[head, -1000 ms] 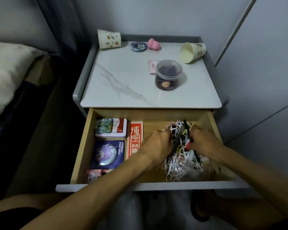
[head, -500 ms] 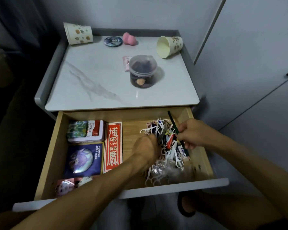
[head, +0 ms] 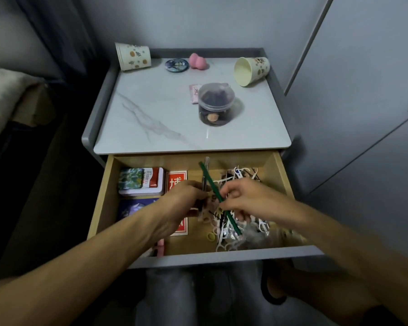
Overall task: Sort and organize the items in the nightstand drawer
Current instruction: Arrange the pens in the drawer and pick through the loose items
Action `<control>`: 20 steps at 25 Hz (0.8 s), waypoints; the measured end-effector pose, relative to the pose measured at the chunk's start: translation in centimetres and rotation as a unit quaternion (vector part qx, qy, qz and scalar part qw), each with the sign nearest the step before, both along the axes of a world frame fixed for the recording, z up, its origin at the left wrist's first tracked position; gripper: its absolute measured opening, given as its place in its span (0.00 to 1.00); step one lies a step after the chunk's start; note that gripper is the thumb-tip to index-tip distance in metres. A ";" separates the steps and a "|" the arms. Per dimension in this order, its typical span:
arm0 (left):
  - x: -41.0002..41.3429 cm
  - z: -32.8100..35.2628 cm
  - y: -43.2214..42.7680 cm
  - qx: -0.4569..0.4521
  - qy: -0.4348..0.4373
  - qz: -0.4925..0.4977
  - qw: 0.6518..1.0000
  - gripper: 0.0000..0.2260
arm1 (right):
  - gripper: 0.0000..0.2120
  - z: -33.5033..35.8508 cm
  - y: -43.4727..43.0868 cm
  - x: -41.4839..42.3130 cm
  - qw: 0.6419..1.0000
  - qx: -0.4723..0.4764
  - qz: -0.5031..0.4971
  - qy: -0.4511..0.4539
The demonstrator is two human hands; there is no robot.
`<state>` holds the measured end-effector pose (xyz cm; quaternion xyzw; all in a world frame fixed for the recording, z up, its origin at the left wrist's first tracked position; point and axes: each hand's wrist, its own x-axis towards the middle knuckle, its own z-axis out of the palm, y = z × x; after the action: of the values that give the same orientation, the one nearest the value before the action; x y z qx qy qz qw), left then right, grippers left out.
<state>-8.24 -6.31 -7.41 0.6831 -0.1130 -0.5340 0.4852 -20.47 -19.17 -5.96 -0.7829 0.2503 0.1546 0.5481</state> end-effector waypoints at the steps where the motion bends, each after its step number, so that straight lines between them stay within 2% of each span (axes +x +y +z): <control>1: 0.1 0.0 0.4 -0.010 0.040 0.044 0.998 0.10 | 0.01 -0.4 1.2 0.4 1.000 0.004 0.009 -0.010; 4: 0.5 -0.6 0.5 -0.018 0.079 0.113 0.990 0.06 | 0.03 -1.4 3.4 1.6 1.000 0.000 -0.002 -0.031; 8: 1.1 -0.8 0.9 0.009 -0.013 0.131 0.991 0.08 | 0.07 -1.7 4.1 3.0 0.998 0.002 0.033 -0.048; 10: 1.8 -0.7 1.4 0.014 -0.041 0.158 0.986 0.12 | 0.09 -2.2 2.3 3.8 0.995 -0.070 0.056 -0.045; 12: 2.3 -0.5 1.8 0.021 -0.054 0.158 0.986 0.14 | 0.09 -3.2 -0.3 4.2 0.970 -0.228 0.073 -0.044; 14: 2.7 -0.4 2.3 0.024 -0.046 0.155 0.987 0.14 | 0.05 -4.8 -2.2 4.0 0.931 -0.331 0.152 0.004; 17: 2.7 0.0 2.7 0.022 0.017 0.160 0.987 0.14 | 0.10 -6.8 -2.2 3.1 0.872 -0.397 0.279 0.068; 20: 2.7 0.3 3.0 0.025 0.073 0.153 0.985 0.14 | 0.14 -7.5 -2.2 2.9 0.843 -0.440 0.309 0.033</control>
<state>-5.59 -3.27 -7.07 0.6632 0.0422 -0.5049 0.5509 -17.57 -21.34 -13.42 -0.9731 0.0547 0.2151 0.0616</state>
